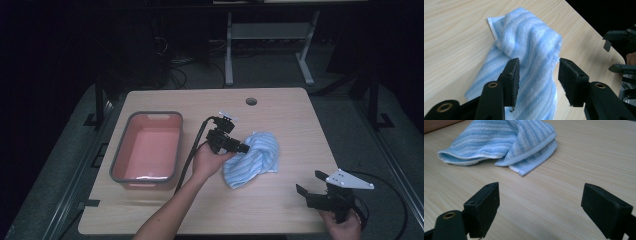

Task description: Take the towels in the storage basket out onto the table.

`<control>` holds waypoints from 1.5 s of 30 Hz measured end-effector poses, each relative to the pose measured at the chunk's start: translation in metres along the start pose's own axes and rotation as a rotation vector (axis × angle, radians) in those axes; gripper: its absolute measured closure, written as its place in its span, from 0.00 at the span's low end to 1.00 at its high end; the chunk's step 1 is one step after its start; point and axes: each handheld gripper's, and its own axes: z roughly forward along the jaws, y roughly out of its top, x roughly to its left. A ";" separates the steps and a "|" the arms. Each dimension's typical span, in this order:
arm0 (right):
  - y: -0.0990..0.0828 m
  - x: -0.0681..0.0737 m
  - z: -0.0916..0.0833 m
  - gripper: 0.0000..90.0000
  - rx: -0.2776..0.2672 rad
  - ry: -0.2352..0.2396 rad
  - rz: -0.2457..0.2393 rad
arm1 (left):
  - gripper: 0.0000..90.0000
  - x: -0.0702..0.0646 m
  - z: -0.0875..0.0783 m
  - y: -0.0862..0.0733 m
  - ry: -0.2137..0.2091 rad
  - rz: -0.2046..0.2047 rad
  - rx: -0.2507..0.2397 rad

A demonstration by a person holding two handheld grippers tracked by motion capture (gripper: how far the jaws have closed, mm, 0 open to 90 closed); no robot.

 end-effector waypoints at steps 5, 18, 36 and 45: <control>0.000 0.001 0.000 0.16 0.000 -0.001 -0.003 | 0.55 -0.001 -0.010 -0.010 0.010 0.010 -0.007; 0.000 0.000 0.001 0.16 0.009 -0.004 0.000 | 0.49 0.000 -0.022 -0.031 -0.003 0.017 -0.011; -0.001 0.001 0.001 0.16 0.014 -0.009 0.003 | 0.39 -0.006 -0.038 -0.068 -0.013 0.035 -0.052; -0.002 0.001 0.002 0.16 0.020 -0.010 -0.005 | 0.36 -0.010 -0.039 -0.084 -0.003 0.056 -0.048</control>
